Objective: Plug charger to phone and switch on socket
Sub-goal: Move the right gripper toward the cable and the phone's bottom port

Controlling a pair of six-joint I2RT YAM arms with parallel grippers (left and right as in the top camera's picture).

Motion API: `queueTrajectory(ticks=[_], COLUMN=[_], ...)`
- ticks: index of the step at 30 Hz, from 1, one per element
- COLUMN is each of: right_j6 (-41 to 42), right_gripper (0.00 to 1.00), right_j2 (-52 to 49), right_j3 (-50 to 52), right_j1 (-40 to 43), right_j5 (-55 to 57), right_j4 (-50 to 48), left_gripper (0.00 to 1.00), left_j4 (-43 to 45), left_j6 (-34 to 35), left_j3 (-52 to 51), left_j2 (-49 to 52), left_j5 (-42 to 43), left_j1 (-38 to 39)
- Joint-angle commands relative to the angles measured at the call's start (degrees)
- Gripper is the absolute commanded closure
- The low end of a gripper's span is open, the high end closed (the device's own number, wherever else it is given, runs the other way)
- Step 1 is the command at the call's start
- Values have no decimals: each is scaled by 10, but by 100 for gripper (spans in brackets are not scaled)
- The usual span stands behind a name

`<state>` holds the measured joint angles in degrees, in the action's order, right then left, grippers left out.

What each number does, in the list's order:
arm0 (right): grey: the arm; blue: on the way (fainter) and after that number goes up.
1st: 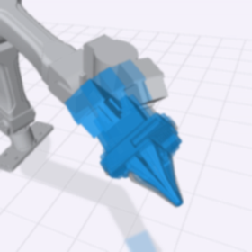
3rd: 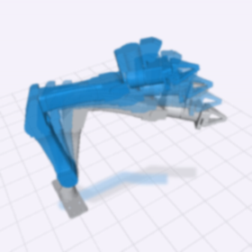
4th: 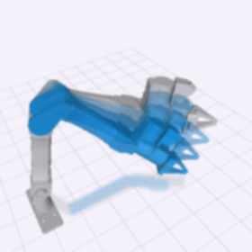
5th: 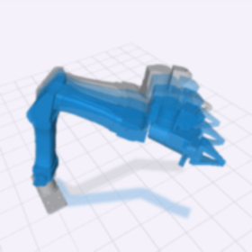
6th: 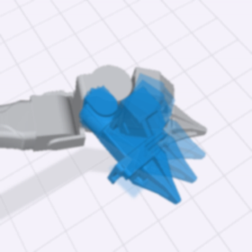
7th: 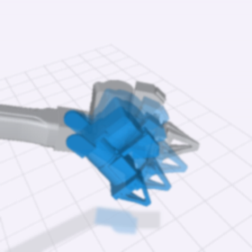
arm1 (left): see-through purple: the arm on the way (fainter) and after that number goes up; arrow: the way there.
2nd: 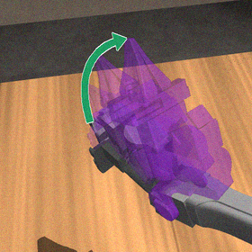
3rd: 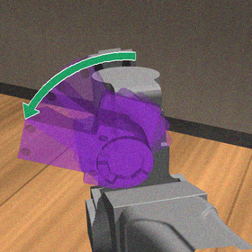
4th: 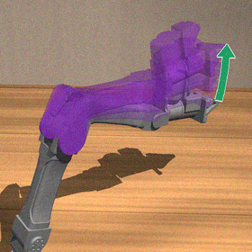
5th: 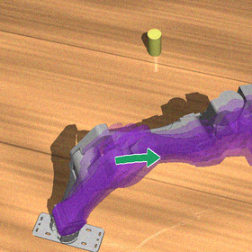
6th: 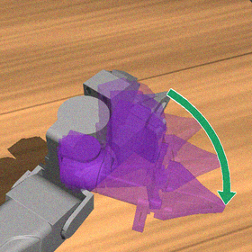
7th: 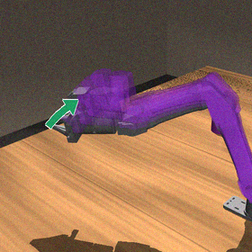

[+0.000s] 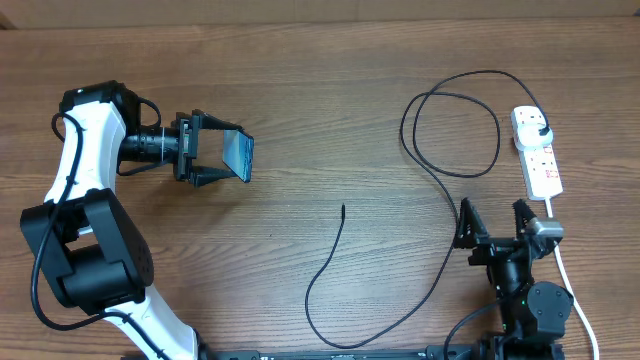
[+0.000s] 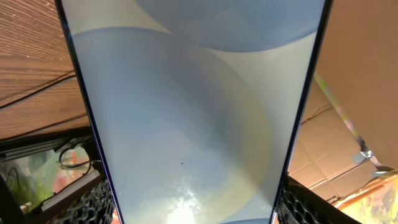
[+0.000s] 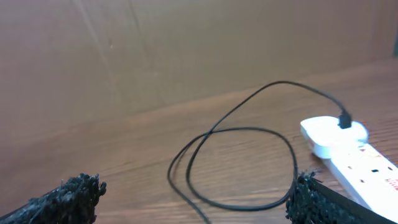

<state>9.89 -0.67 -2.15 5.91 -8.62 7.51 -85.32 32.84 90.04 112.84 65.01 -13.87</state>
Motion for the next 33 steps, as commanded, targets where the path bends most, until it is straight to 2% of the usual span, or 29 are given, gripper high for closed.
queueTrajectory(ticks=[1,8,16,20,25,33], right_j6=[-12,-29,-29,-27,-26,-22], right_gripper=[0,0,0,0,0,0], right_j2=[-15,-135,-374,-517,-666,-779], right_j3=[-76,-181,-324,-426,-526,-547], right_j1=[-3,-3,-3,-3,-3,-3], right_j5=[-21,-21,-81,-156,-274,-560], right_j4=[37,85,142,202,259,198], left_gripper=[96,96,96,96,96,96], left_j4=[-2,-2,-2,-1,5,45], left_j6=[4,4,6,38,44,128], left_j3=[12,12,12,12,12,12], left_j2=[-22,-22,-22,-22,-22,-22], left_j5=[12,11,0,-42,-48,-112], left_j1=[5,5,5,9,25,57])
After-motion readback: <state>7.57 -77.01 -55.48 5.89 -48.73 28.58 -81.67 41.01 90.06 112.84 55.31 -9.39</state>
